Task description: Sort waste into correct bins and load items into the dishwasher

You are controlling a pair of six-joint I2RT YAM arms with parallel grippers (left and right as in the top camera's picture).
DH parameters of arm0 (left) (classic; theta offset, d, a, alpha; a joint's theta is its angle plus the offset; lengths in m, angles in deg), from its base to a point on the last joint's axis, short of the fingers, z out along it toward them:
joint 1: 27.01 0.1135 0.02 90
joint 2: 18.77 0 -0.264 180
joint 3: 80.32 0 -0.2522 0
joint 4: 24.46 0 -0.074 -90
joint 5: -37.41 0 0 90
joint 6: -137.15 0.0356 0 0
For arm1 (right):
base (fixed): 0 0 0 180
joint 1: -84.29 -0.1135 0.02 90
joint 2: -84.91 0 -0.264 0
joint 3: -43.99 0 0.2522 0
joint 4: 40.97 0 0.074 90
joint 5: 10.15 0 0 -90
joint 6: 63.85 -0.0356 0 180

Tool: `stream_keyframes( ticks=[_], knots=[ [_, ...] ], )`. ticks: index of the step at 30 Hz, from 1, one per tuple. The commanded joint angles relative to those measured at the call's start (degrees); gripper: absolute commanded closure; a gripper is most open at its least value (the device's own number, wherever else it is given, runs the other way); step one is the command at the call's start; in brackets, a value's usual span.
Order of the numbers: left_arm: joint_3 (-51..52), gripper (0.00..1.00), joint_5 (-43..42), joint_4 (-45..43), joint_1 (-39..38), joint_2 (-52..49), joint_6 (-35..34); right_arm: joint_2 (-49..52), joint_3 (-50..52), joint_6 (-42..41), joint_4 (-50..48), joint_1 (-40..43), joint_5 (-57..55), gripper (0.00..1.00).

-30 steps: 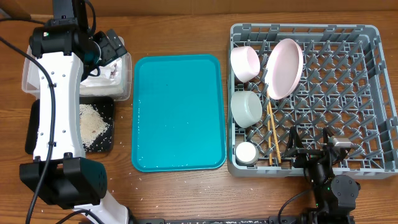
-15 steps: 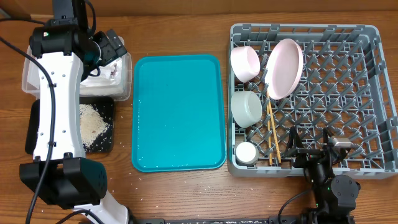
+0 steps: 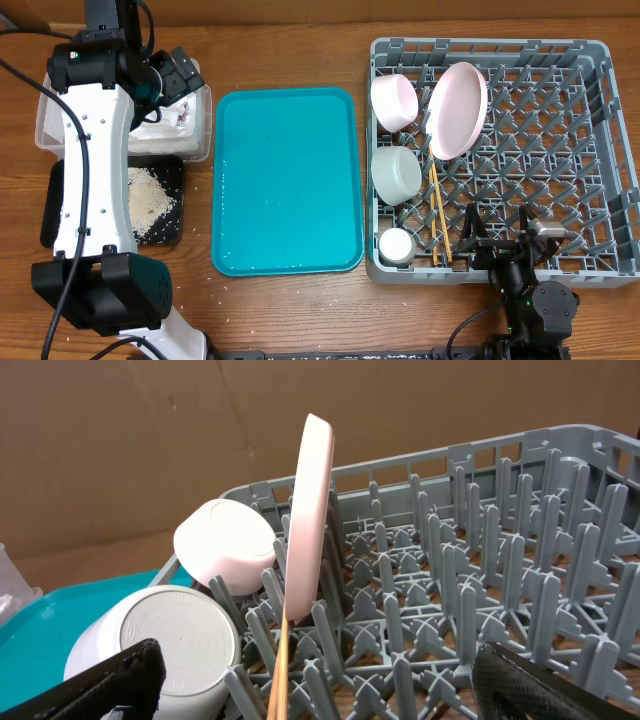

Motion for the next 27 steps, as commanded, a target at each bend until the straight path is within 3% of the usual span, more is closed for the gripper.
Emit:
stream_keyframes(
  ticks=[1,8,14,20,27],
  knots=[
    [-0.8,0.00,0.4,0.0,-0.1,1.0,1.2,-0.7,0.2,0.2,-0.4,0.4,0.1,0.00],
    [-0.8,0.00,0.6,0.3,0.2,1.9,1.3,-0.7,0.2,0.2,-0.4,0.4,0.1,0.00],
    [0.1,0.00,2.3,-2.8,0.1,9.2,2.0,-0.7,0.2,0.2,-0.4,0.4,0.1,0.00],
    [15.3,0.00,-2.4,-23.7,-4.9,22.4,25.7,-0.7,0.2,0.2,-0.4,0.4,0.1,0.00],
    [49.5,0.00,-2.6,-50.2,-5.4,42.8,29.4,-0.7,0.2,0.2,-0.4,0.4,0.1,0.00]
  ],
)
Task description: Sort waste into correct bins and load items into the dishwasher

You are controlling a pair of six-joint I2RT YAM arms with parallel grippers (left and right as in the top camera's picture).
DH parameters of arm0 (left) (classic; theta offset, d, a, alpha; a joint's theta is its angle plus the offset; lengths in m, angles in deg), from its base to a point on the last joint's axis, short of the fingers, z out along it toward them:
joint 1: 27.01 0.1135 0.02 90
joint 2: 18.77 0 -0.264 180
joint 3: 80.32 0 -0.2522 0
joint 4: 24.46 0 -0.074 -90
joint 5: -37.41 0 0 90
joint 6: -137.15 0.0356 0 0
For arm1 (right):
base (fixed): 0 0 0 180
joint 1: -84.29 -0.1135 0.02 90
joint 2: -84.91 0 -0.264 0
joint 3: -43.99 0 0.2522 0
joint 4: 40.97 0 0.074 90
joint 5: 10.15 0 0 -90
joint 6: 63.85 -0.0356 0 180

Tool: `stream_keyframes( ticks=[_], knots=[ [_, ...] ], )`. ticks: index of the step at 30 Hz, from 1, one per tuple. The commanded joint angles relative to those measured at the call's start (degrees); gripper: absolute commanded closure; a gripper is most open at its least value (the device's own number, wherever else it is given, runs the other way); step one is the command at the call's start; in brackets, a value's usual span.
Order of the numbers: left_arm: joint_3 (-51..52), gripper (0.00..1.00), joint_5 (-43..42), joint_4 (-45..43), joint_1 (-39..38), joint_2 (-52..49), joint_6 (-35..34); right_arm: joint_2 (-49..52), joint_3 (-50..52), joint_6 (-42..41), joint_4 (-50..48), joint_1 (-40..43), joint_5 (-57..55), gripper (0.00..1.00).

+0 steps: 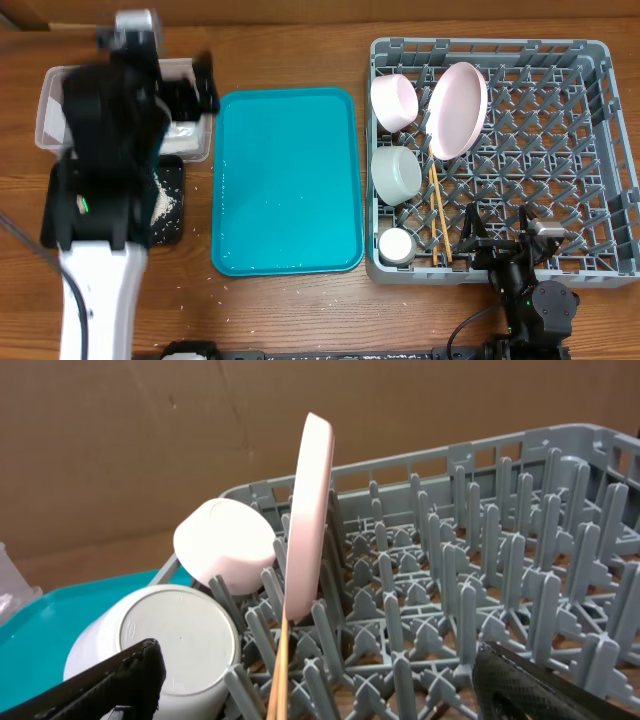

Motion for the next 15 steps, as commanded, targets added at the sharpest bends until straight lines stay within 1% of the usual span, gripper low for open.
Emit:
stream_keyframes(
  ticks=[1,4,7,11,12,15],
  knots=[
    [17.4,0.00,-0.7,-8.6,1.3,8.2,5.6,-0.7,0.1,0.2,-0.3,0.4,0.1,0.00],
    [31.8,0.00,-1.3,-16.7,2.8,17.2,5.6,-0.7,0.1,0.2,-0.3,0.4,0.1,0.00],
    [44.5,0.00,-1.3,-21.6,4.4,27.1,5.6,-0.7,0.1,0.2,-0.3,0.4,0.1,0.00],
    [57.0,0.00,-1.2,-29.1,5.2,38.3,6.2,-0.7,0.1,0.2,-0.3,0.4,0.1,0.00],
    [59.9,0.00,-1.2,-31.2,5.2,41.3,7.3,-0.7,0.1,0.2,-0.3,0.4,0.1,0.00],
    [66.1,0.00,-1.2,-32.2,5.2,48.6,9.0,-0.7,0.1,0.2,-0.3,0.4,0.1,0.00]
  ],
)
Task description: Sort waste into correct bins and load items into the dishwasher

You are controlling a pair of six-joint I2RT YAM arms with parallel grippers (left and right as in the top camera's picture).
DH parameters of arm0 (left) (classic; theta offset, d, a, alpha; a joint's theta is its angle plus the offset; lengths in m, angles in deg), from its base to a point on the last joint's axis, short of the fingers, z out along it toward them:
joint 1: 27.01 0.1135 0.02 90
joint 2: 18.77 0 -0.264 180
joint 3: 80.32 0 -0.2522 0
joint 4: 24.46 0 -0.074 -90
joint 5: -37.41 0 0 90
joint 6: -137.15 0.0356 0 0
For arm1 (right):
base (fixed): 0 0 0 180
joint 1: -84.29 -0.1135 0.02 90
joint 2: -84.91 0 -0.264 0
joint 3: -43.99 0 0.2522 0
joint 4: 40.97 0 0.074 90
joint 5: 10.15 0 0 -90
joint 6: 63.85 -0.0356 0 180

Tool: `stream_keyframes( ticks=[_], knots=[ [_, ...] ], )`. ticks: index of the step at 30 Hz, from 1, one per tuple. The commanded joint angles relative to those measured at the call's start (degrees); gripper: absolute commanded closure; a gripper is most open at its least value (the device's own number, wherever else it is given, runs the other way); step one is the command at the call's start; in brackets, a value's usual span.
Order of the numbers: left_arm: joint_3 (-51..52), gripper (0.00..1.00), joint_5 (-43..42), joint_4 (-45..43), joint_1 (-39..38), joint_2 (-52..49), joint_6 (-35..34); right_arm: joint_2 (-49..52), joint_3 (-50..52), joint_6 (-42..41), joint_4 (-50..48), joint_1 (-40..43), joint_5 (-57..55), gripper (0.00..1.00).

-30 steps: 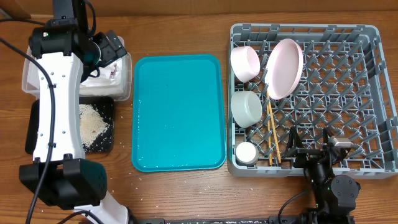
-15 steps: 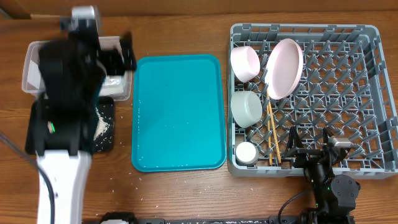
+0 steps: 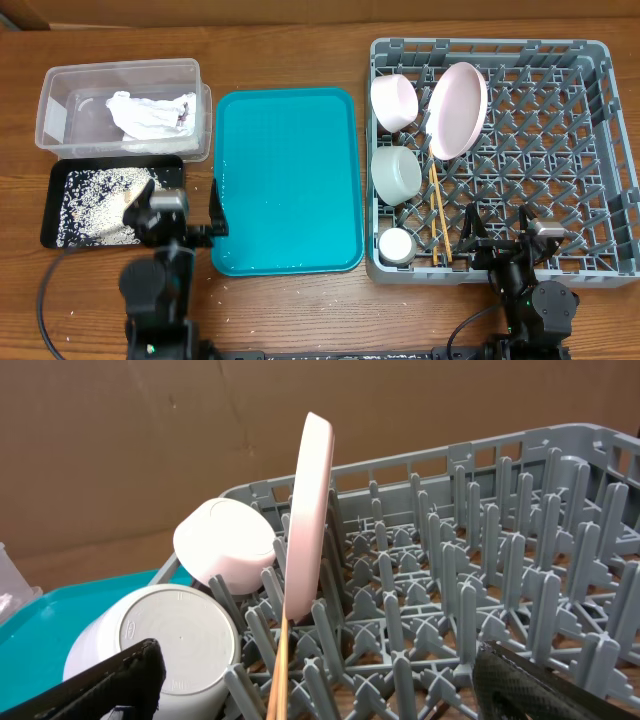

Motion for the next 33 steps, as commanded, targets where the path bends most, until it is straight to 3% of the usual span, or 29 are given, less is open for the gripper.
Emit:
stream_keyframes(
  ticks=[1,6,12,14,33],
  knots=[
    [6.6,0.00,-0.4,-0.6,0.3,7.7,3.5,-0.6,0.0,0.2,-0.4,0.4,0.1,0.00],
    [12.6,0.00,-0.2,-0.3,0.3,15.8,4.0,-0.6,0.0,0.2,-0.4,0.4,0.1,0.00],
    [12.5,0.00,1.3,10.6,0.3,22.0,4.2,-0.6,0.0,0.2,-0.4,0.4,0.1,0.00],
    [12.5,0.00,1.7,10.6,0.2,24.5,4.2,-0.6,0.0,0.2,-0.4,0.4,0.1,0.00],
    [12.5,0.00,1.7,11.3,0.2,23.9,4.2,-0.6,0.0,0.2,-0.4,0.4,0.1,0.00]
  ],
)
